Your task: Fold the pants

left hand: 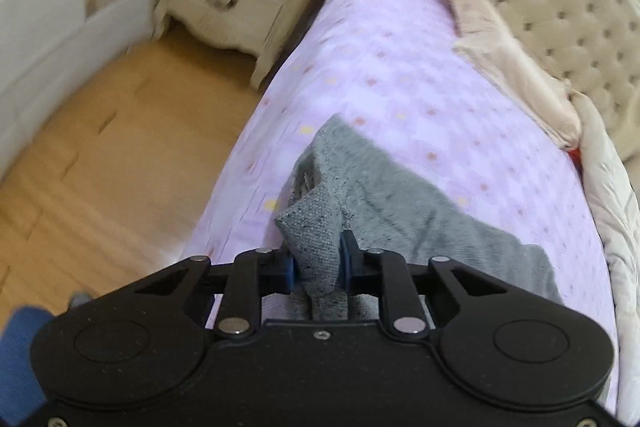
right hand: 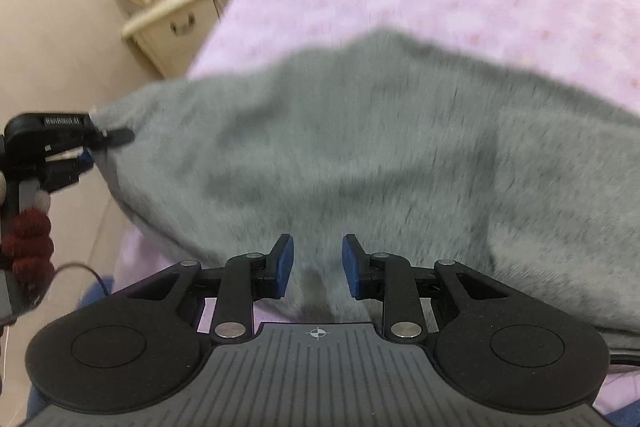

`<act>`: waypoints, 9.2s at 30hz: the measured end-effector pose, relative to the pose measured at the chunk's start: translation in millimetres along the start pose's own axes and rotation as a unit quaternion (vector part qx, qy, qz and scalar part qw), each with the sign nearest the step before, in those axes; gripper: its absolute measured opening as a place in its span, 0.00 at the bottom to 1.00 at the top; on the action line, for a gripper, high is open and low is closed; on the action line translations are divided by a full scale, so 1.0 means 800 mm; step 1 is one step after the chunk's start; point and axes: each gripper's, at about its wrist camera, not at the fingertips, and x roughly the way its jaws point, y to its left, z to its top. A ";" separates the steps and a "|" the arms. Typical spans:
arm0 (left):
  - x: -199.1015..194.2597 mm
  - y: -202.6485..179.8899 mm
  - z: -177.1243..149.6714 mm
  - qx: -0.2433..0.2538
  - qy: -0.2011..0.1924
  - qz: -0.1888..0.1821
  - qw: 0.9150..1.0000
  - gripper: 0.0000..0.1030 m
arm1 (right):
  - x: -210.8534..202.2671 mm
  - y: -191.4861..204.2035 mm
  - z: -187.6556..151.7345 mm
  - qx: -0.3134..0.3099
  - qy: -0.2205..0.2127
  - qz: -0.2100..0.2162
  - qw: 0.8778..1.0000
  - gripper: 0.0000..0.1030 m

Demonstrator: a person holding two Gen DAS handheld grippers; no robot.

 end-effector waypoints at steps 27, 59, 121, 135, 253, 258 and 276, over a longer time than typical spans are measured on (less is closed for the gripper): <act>-0.103 -0.354 -0.115 0.372 -0.066 -0.219 0.900 0.22 | -0.146 -0.194 0.035 0.156 -0.077 -0.135 0.975 0.27; -0.020 -0.225 -0.114 0.297 0.090 -0.055 0.949 0.37 | -0.022 -0.259 0.089 0.202 0.034 0.074 0.976 0.66; 0.164 -0.395 -0.131 0.371 0.105 -0.011 0.922 0.58 | -0.074 -0.269 0.036 0.081 -0.077 -0.187 0.976 0.15; 0.160 -0.405 -0.131 0.371 0.113 0.004 0.922 0.59 | -0.060 -0.250 0.037 0.065 -0.073 -0.239 0.966 0.15; -0.017 -0.336 -0.219 0.348 0.103 -0.029 0.931 0.62 | -0.135 -0.105 -0.047 0.047 -0.154 -0.255 0.953 0.40; -0.014 -0.336 -0.217 0.348 0.104 -0.028 0.931 0.62 | -0.134 -0.106 -0.047 0.051 -0.154 -0.251 0.954 0.40; 0.009 -0.345 -0.197 0.354 0.103 -0.019 0.929 0.63 | -0.151 -0.140 -0.023 0.091 -0.169 -0.203 0.960 0.56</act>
